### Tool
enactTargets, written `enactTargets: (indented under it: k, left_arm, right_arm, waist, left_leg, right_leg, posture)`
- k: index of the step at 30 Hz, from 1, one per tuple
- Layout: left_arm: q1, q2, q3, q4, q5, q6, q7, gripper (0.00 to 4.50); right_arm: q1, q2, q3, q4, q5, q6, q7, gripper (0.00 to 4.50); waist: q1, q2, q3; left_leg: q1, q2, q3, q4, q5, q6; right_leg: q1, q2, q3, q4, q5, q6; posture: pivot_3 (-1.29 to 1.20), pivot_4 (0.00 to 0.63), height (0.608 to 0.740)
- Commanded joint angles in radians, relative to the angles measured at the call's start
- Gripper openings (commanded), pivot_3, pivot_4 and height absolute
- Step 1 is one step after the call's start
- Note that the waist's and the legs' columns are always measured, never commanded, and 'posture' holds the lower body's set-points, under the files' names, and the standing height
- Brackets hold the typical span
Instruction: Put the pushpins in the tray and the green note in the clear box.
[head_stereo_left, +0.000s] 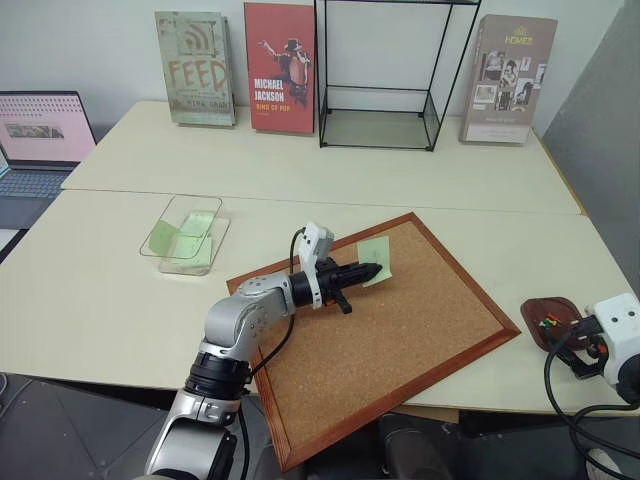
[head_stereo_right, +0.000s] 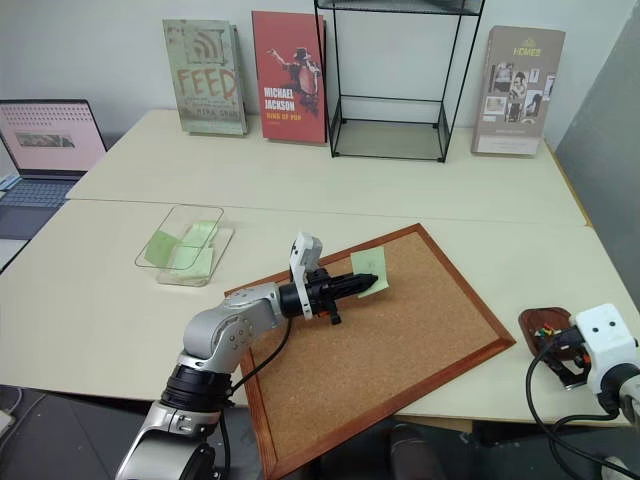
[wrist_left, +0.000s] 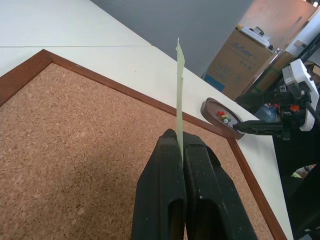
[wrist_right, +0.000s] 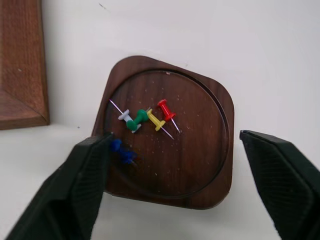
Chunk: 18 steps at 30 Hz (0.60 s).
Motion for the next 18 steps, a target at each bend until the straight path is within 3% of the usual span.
enactTargets:
  k: [1, 12, 15, 18]
  left_arm:
    - [-0.021, -0.002, 0.002, -0.020, 0.004, -0.023, -0.007, 0.00]
    - [-0.034, -0.007, 0.010, -0.011, 0.012, -0.028, 0.000, 0.00]
    - [-0.047, -0.020, 0.043, -0.022, 0.006, -0.031, 0.047, 0.00]
    - [-0.062, -0.015, 0.088, -0.066, 0.022, -0.034, 0.132, 0.00]
  right_arm:
    - [0.008, -0.009, -0.057, -0.037, 0.024, 0.014, 0.012, 4.44]
    - [-0.004, 0.008, -0.117, -0.081, 0.072, 0.037, 0.002, 4.44]
    - [-0.022, 0.033, -0.146, -0.196, 0.224, 0.030, 0.085, 4.44]
    - [-0.097, 0.037, -0.093, -0.296, 0.346, 0.047, 0.104, 4.44]
  waist:
    - [0.001, 0.000, 0.000]
    - [0.000, 0.000, 0.000]
    - [0.001, 0.000, 0.000]
    - [-0.006, 0.000, 0.000]
  left_leg:
    - [0.000, 0.000, 0.000, 0.000, 0.000, 0.000]
    - [0.000, 0.000, 0.000, 0.000, 0.000, 0.000]
    - [0.000, 0.000, 0.000, 0.000, 0.000, 0.000]
    - [0.000, 0.000, 0.000, 0.000, 0.000, 0.000]
  right_leg:
    - [0.000, 0.000, 0.000, 0.000, 0.000, 0.000]
    - [0.000, 0.000, 0.000, 0.000, 0.000, 0.000]
    - [0.000, 0.000, 0.000, 0.000, 0.000, 0.000]
    - [0.000, 0.001, 0.000, 0.001, 0.001, 0.002]
  posture:
    - [0.00, 0.150, 0.740]
    - [0.00, 0.150, 0.740]
    - [0.00, 0.150, 0.740]
    - [0.00, 0.150, 0.740]
